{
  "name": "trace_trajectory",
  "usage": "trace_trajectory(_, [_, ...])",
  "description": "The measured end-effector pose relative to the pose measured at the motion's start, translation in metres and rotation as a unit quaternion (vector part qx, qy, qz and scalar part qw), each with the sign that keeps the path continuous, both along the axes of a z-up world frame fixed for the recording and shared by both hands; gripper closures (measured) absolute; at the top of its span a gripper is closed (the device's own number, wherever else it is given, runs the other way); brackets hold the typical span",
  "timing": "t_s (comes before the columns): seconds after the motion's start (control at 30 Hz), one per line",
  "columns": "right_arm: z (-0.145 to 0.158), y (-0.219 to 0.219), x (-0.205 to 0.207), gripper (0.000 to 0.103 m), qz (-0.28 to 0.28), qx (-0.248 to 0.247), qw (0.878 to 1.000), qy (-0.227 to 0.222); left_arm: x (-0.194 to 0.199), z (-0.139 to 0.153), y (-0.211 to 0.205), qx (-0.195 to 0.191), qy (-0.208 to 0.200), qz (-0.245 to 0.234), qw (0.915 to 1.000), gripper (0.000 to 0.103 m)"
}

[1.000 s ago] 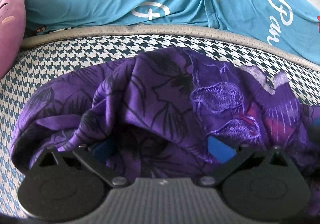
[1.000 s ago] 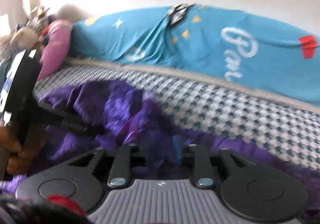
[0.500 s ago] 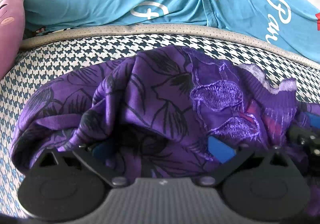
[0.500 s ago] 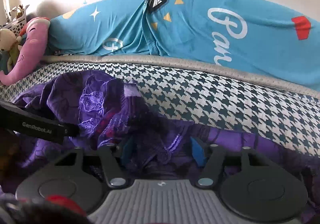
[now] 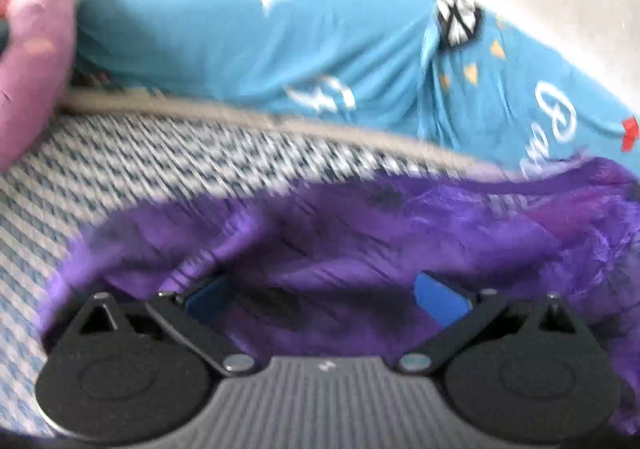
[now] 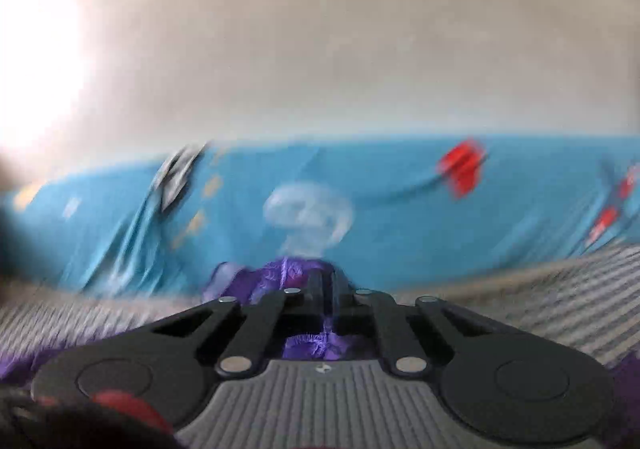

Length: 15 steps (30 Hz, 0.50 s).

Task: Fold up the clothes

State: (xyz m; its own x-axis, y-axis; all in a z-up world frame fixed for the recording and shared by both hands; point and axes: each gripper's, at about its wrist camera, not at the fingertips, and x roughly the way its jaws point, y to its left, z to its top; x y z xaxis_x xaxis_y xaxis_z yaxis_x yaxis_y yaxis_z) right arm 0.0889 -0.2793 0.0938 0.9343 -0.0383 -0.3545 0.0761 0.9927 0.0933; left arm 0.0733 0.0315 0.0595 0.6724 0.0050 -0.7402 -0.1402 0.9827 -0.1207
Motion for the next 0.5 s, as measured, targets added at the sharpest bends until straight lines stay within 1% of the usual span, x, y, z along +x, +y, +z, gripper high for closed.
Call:
trace_trajectory(0.03, [0.002,-0.004,0.001,0.089,-0.021,0.010,1.000,-0.013,-0.001,0.005,0.001,0.014,-0.015,0.006,0.9998,0.000])
trace_trajectory(0.07, [0.002,-0.007,0.003,0.083,-0.032,0.019,0.999,-0.008,-0.001,0.008,0.002,0.024,-0.023,0.011,0.9994,0.000])
trace_trajectory(0.1, [0.002,-0.010,0.006,0.075,-0.038,0.027,0.999,0.006,-0.001,0.009,0.005,0.031,-0.026,0.015,0.9991,0.000])
trace_trajectory(0.17, [-0.003,-0.010,0.009,0.075,-0.027,0.036,0.999,0.026,0.001,0.011,0.012,0.029,-0.022,0.024,0.9990,0.000])
trace_trajectory(0.27, [-0.014,-0.002,0.010,0.073,-0.011,0.017,0.998,0.052,0.005,0.010,0.025,0.017,-0.010,0.032,0.9993,0.000])
trace_trajectory(0.37, [-0.023,0.003,0.010,0.073,0.020,0.023,0.997,0.075,0.006,0.010,0.037,0.006,-0.002,0.041,0.9991,0.000])
trace_trajectory(0.5, [-0.033,0.016,0.009,0.073,0.066,0.029,0.993,0.091,0.005,0.008,0.049,0.008,0.008,0.051,0.9987,0.000])
